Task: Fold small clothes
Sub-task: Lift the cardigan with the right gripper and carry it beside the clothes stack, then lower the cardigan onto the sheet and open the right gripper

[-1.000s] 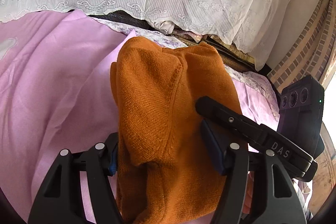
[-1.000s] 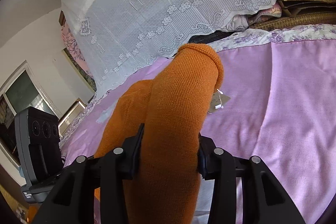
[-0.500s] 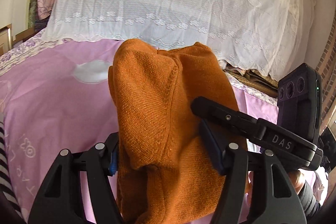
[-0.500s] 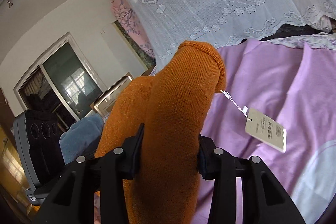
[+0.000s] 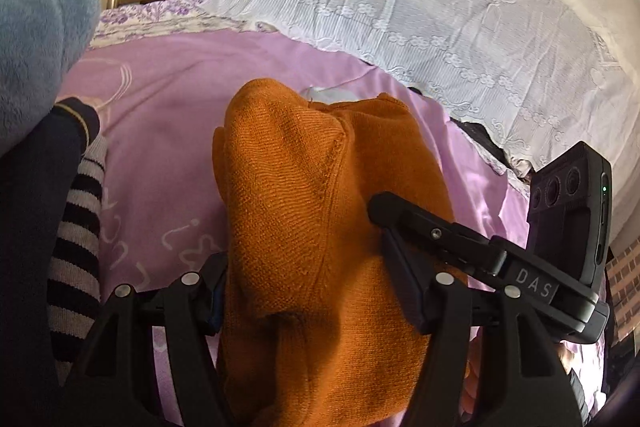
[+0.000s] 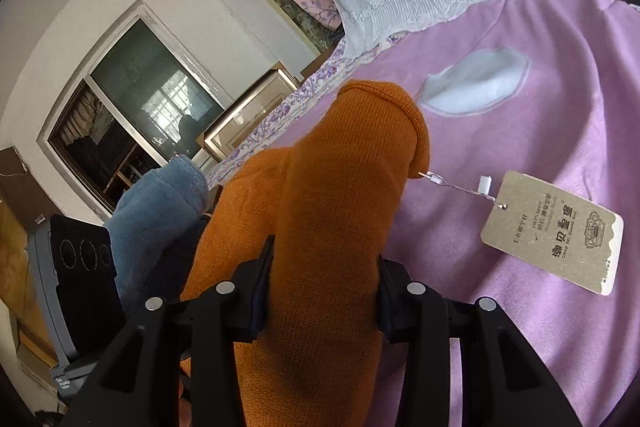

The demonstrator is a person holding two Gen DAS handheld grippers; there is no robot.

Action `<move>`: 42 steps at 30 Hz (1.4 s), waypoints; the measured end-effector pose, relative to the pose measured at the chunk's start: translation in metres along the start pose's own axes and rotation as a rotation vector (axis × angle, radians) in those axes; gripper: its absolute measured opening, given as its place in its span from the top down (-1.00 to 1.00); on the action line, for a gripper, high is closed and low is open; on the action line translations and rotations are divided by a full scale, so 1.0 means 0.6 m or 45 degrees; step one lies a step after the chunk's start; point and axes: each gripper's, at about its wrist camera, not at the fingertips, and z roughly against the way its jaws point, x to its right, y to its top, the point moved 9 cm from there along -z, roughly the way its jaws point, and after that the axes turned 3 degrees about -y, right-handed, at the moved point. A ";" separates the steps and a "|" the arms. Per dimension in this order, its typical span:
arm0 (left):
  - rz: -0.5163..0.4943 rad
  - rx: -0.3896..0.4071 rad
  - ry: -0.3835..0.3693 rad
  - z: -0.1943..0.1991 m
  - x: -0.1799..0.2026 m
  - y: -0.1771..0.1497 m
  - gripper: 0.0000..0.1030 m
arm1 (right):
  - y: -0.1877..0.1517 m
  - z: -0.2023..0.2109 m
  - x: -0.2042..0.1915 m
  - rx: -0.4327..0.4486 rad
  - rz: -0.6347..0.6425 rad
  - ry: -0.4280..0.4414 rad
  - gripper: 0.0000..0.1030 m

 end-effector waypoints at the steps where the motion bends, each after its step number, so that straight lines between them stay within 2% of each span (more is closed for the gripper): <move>1: 0.000 -0.021 0.017 -0.009 -0.006 -0.002 -0.22 | -0.003 -0.011 0.006 -0.014 -0.007 -0.004 0.17; 6: -0.064 -0.027 0.090 -0.022 0.001 -0.014 -0.22 | 0.000 -0.028 0.022 -0.027 -0.032 0.000 0.17; 11: -0.036 -0.029 0.086 -0.028 -0.003 -0.020 -0.23 | 0.006 -0.031 0.031 -0.023 -0.019 -0.012 0.17; 13: -0.016 -0.044 0.088 -0.034 -0.009 -0.023 -0.31 | 0.005 -0.032 0.036 -0.035 -0.008 -0.026 0.16; 15: 0.008 -0.090 0.119 -0.050 -0.021 -0.030 -0.46 | -0.003 -0.037 0.049 -0.071 -0.004 -0.076 0.00; 16: 0.016 -0.113 0.129 -0.057 -0.026 -0.034 -0.48 | -0.008 -0.043 0.061 -0.088 -0.027 -0.092 -0.01; 18: 0.016 -0.121 0.136 -0.063 -0.028 -0.037 -0.55 | -0.015 -0.046 0.076 -0.099 -0.081 -0.074 -0.01; 21: -0.019 -0.093 0.182 -0.058 -0.029 -0.037 -0.64 | -0.015 -0.035 0.075 -0.072 -0.067 -0.081 -0.04; 27: -0.055 -0.038 0.234 -0.039 -0.029 -0.037 -0.66 | -0.010 -0.001 0.079 0.036 -0.080 -0.072 -0.09; 29: -0.080 -0.002 0.279 -0.029 -0.029 -0.036 -0.66 | -0.011 0.008 0.082 0.060 -0.083 -0.083 -0.10; 35: -0.188 0.129 0.440 0.009 -0.023 -0.035 -0.69 | -0.021 0.033 0.070 0.097 0.016 -0.200 -0.28; 39: -0.206 0.213 0.510 0.041 -0.022 -0.040 -0.81 | -0.032 0.062 0.068 0.148 0.062 -0.290 -0.42; 42: -0.239 0.243 0.546 0.056 -0.015 -0.052 -0.82 | -0.042 0.087 0.068 0.190 0.091 -0.357 -0.45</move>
